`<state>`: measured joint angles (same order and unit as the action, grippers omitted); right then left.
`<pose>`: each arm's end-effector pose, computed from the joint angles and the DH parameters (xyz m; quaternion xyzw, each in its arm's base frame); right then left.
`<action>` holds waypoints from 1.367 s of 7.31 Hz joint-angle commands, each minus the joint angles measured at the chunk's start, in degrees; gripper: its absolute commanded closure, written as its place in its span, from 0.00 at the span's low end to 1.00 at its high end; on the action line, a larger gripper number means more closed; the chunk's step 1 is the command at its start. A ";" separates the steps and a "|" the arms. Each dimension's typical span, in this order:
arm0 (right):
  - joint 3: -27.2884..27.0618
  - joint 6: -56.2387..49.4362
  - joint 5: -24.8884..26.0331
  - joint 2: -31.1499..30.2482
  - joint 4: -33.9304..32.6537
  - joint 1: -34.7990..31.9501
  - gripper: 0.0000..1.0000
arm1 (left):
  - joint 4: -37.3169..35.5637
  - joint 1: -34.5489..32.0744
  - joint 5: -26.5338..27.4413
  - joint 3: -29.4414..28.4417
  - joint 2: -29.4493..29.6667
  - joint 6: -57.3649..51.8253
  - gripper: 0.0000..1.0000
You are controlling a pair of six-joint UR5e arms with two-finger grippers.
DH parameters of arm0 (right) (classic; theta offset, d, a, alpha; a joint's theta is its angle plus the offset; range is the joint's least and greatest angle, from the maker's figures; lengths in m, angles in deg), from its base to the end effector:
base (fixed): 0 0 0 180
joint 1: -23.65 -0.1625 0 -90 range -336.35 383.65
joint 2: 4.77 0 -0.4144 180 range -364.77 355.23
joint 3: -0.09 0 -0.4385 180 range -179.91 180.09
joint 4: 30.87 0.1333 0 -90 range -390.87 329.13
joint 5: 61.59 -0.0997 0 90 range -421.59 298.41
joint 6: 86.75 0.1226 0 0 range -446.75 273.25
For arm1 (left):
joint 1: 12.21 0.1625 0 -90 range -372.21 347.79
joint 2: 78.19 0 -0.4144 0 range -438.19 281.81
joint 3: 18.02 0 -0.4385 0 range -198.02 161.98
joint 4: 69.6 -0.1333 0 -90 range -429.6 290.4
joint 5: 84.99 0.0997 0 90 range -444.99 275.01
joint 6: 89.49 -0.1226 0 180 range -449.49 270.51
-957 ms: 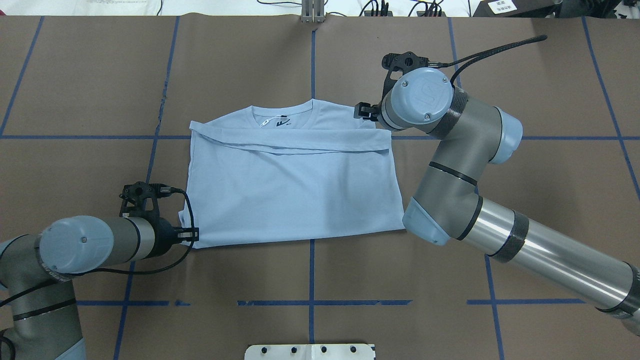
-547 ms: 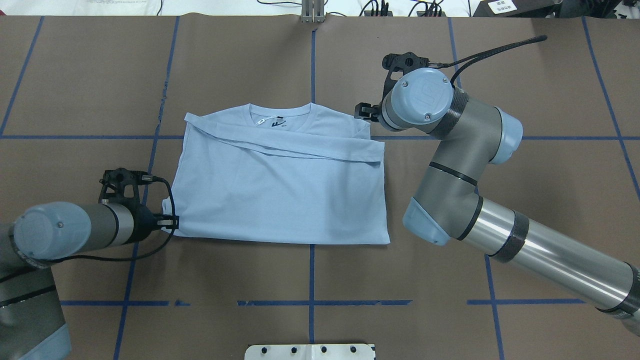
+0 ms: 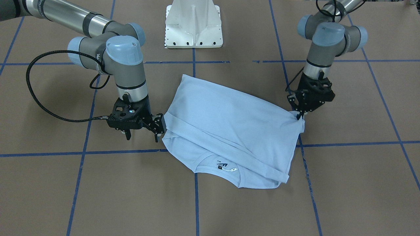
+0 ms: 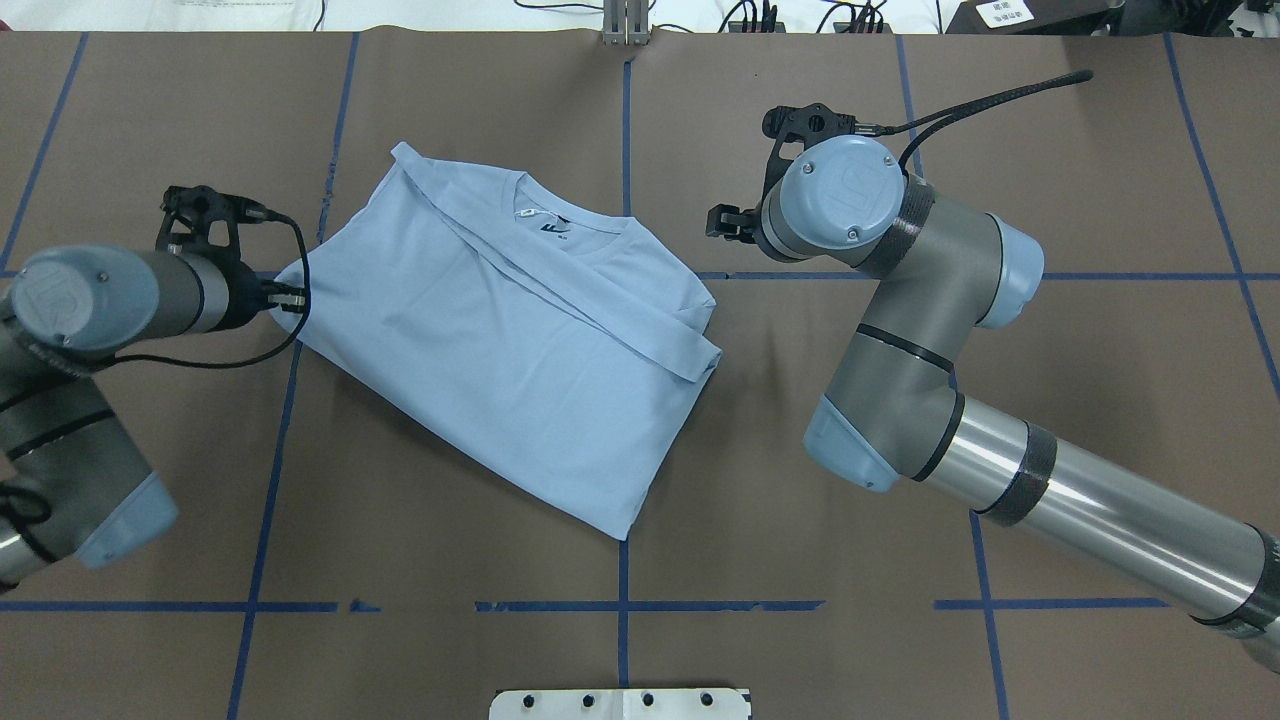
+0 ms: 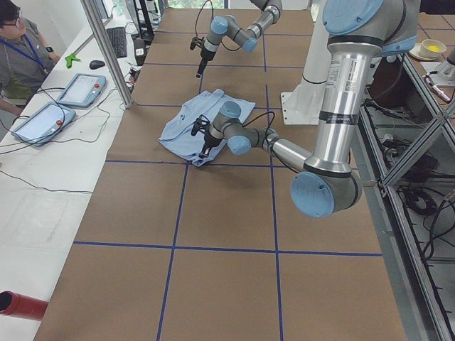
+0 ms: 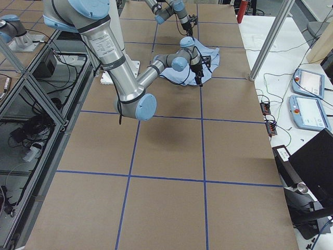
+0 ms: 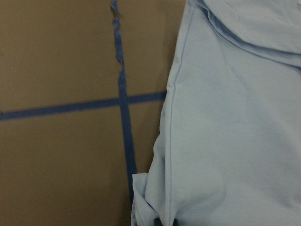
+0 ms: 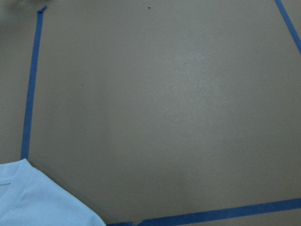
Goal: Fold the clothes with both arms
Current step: 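Fold the grasped side edge toward the shirt's center with the left gripper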
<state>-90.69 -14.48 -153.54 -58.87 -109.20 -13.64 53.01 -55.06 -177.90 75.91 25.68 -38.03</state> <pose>-0.5204 -0.5586 0.2432 0.1754 -0.3703 0.1481 0.9001 0.4083 -0.5520 0.4320 0.2602 0.3378 -0.0232 0.9043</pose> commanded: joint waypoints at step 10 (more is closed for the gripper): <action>8.49 21.73 1.50 10.92 1.69 5.54 0.14 | 12.49 -11.64 -8.43 -28.12 21.30 -9.90 0.00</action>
<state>-86.40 0.48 -152.84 -51.47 -107.42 -10.19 65.37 -66.63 -185.75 44.35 49.16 -48.23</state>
